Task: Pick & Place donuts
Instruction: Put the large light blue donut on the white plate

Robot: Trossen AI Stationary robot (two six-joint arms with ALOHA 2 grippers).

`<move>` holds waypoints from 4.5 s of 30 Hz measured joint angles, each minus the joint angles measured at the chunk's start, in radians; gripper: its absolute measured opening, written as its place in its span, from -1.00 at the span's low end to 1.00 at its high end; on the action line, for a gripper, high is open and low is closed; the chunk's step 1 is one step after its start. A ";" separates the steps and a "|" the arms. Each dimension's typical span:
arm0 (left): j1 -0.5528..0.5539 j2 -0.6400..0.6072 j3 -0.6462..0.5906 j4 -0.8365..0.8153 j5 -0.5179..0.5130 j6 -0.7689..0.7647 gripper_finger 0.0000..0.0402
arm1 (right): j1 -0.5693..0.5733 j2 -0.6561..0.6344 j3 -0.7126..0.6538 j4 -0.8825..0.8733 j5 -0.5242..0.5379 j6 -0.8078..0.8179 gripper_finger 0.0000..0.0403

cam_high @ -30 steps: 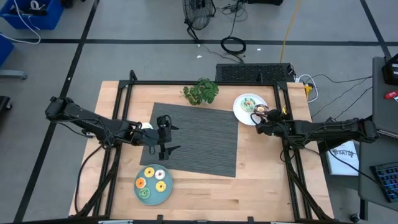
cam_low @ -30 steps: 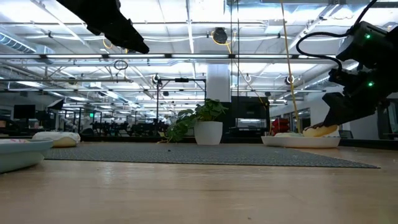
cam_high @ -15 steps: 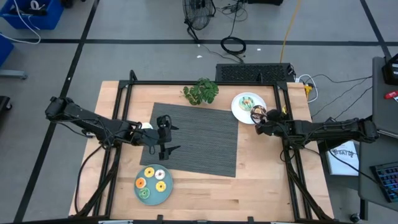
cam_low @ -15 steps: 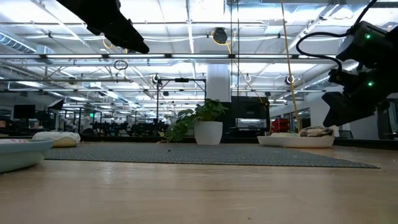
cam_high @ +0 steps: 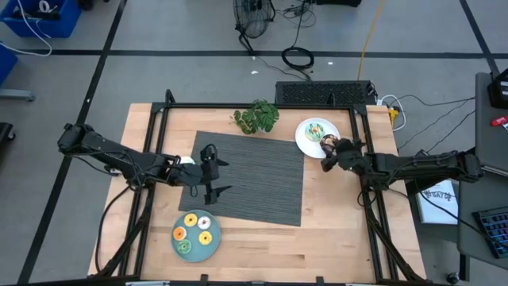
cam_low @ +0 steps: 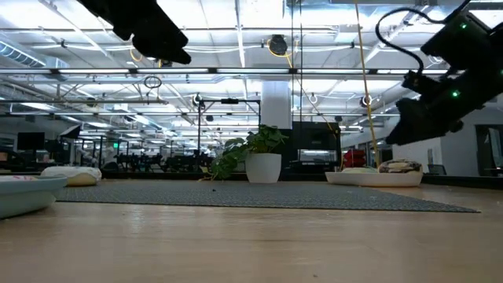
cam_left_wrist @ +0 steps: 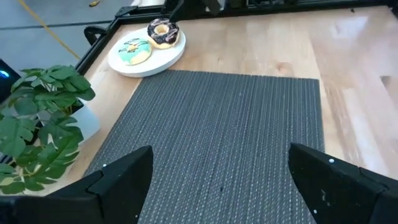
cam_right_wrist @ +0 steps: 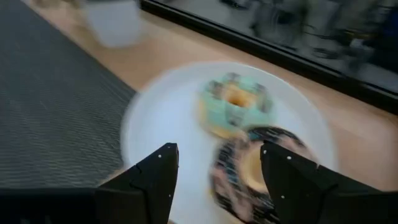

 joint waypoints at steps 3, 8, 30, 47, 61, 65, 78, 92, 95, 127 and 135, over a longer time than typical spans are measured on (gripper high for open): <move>0.000 0.000 0.000 -0.004 0.000 -0.027 0.82 | 0.000 0.000 0.000 0.097 -0.073 -0.055 0.04; 0.000 0.000 0.000 -0.048 0.000 -0.023 0.82 | 0.000 0.002 0.000 0.277 -0.290 -0.133 0.04; -0.110 0.000 0.000 -0.876 -0.073 -0.752 0.82 | 0.138 0.004 -0.156 0.982 -0.661 -0.317 0.04; 0.068 0.001 -0.198 -0.856 0.129 -0.953 0.82 | 0.138 0.004 -0.156 0.982 -0.647 -0.317 0.04; 0.216 0.000 -0.274 -0.785 0.094 -1.032 0.82 | 0.138 0.004 -0.156 0.981 -0.647 -0.317 0.04; 0.227 0.000 -0.274 -0.768 0.086 -0.976 0.82 | 0.138 0.004 -0.156 0.981 -0.648 -0.317 0.04; 0.337 0.000 -0.274 -0.749 0.095 -0.905 0.82 | 0.138 0.004 -0.156 0.981 -0.648 -0.317 0.04; 0.460 0.000 -0.282 -0.641 0.140 -0.784 0.82 | 0.138 0.004 -0.156 0.981 -0.648 -0.317 0.04; 0.482 0.000 -0.308 -0.633 0.159 -0.811 0.82 | 0.138 0.004 -0.156 0.981 -0.648 -0.317 0.04; 0.506 -0.004 -0.369 -0.370 0.145 -0.305 0.55 | 0.138 0.004 -0.156 0.981 -0.648 -0.309 0.04; 0.500 -0.006 -0.368 -0.292 0.205 -0.236 -0.03 | 0.138 0.004 -0.156 0.981 -0.648 -0.322 0.04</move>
